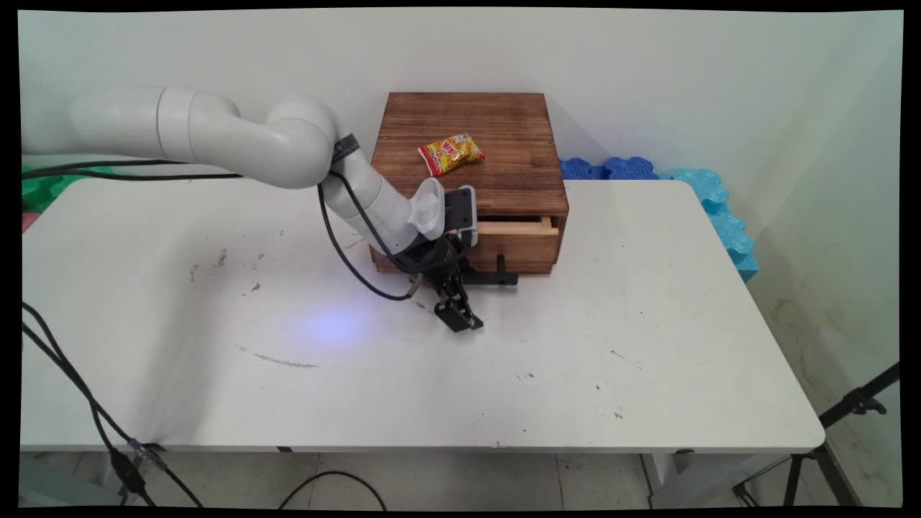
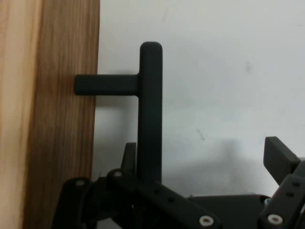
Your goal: Open the drawer
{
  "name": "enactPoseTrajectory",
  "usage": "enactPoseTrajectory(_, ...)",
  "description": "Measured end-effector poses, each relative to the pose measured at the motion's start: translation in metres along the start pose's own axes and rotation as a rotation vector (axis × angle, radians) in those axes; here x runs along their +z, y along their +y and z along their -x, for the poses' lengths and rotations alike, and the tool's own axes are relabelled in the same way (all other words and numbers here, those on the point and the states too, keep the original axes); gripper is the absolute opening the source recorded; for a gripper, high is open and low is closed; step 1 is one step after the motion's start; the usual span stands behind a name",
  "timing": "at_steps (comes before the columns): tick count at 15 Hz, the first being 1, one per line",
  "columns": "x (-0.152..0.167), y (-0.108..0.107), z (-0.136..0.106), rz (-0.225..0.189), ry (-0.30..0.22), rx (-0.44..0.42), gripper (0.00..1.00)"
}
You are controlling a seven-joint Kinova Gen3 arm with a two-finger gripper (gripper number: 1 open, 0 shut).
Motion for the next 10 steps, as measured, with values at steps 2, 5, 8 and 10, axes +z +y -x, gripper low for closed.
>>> enactPoseTrajectory(2, -0.003, 0.011, 0.000, 0.003, -0.004, 0.001, 1.00)
enactPoseTrajectory(5, -0.007, 0.028, 0.001, 0.005, -0.010, 0.002, 1.00)
enactPoseTrajectory(8, -0.011, 0.048, 0.001, 0.007, -0.015, 0.005, 1.00)
enactPoseTrajectory(10, -0.013, 0.059, 0.002, 0.006, -0.018, 0.006, 1.00)
